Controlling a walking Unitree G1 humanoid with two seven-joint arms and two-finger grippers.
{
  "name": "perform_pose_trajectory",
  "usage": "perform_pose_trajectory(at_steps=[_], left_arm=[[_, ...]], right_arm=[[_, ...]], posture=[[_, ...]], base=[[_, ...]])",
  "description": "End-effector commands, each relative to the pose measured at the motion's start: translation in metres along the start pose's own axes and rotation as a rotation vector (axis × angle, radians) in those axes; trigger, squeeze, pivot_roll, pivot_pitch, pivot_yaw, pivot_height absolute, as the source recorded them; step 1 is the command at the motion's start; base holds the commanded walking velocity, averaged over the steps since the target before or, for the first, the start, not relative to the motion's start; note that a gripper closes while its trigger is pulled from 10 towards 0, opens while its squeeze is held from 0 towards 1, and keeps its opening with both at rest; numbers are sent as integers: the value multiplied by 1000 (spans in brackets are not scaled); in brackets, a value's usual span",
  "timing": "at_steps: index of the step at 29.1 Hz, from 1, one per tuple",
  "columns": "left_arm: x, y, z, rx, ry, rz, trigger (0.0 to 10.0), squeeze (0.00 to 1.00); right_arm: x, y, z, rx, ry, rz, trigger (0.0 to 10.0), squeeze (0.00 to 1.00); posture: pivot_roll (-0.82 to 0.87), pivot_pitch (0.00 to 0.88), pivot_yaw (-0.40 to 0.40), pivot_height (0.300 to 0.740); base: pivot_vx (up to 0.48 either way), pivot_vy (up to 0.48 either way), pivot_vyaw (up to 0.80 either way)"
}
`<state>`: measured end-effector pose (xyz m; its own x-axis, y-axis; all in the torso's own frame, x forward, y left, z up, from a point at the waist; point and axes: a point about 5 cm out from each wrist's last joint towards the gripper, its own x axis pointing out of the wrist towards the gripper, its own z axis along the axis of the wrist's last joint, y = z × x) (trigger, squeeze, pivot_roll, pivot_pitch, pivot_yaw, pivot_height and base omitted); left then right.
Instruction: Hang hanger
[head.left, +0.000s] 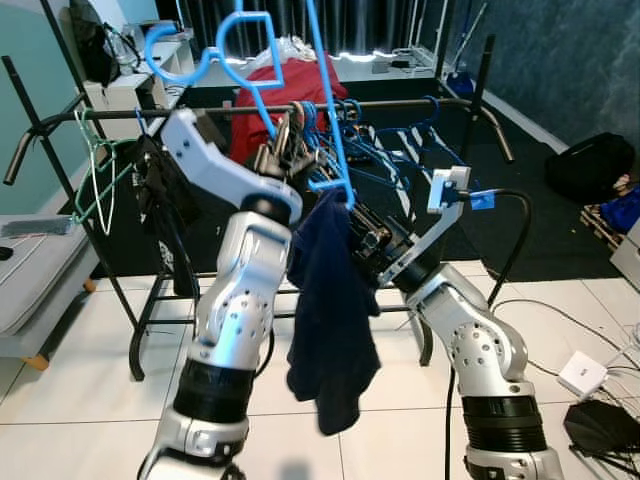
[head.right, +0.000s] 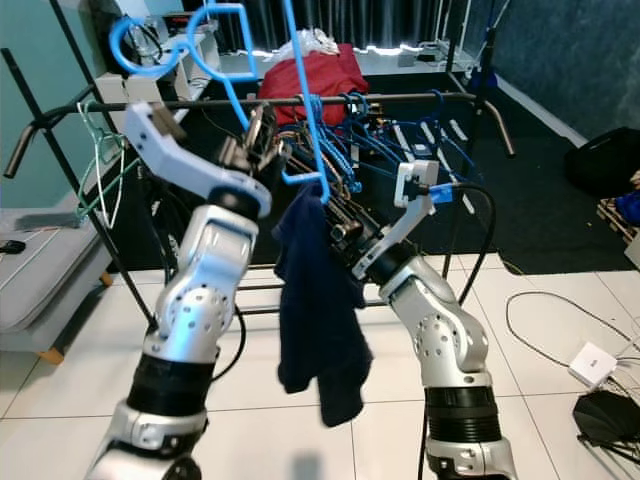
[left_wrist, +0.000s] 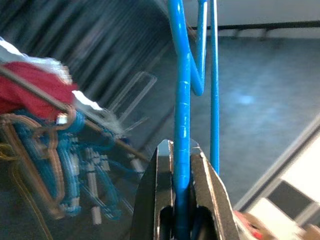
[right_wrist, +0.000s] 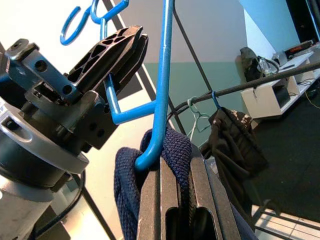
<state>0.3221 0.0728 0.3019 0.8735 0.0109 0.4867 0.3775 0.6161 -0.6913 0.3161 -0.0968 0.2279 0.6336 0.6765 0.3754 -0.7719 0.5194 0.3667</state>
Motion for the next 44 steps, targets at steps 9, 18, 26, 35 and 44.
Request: perform_pose_trajectory(at_steps=[9,18,26,35,44], left_arm=[[2,-30,-10,92,-28,18,10000,0],[-7,-51,-31,70,25,-1,10000,0],[-17,-63,-55,-117,155,29,10000,0],[-23,-66,-67,-251,219,53,10000,0],[-33,-83,-75,-346,274,-26,10000,0]], right_arm=[[4,11,1,-17,9,68,0,0],[4,10,3,-16,1,65,0,0],[3,12,5,10,-9,97,0,0],[3,17,15,105,-84,145,0,0],[2,17,20,171,-111,154,0,0]], posture=[[-45,8,38,735],[-46,13,39,735],[-46,19,44,735],[-48,24,41,735],[-51,27,40,735]], base=[[0,0,0],[0,0,0],[0,0,0],[0,0,0],[0,0,0]])
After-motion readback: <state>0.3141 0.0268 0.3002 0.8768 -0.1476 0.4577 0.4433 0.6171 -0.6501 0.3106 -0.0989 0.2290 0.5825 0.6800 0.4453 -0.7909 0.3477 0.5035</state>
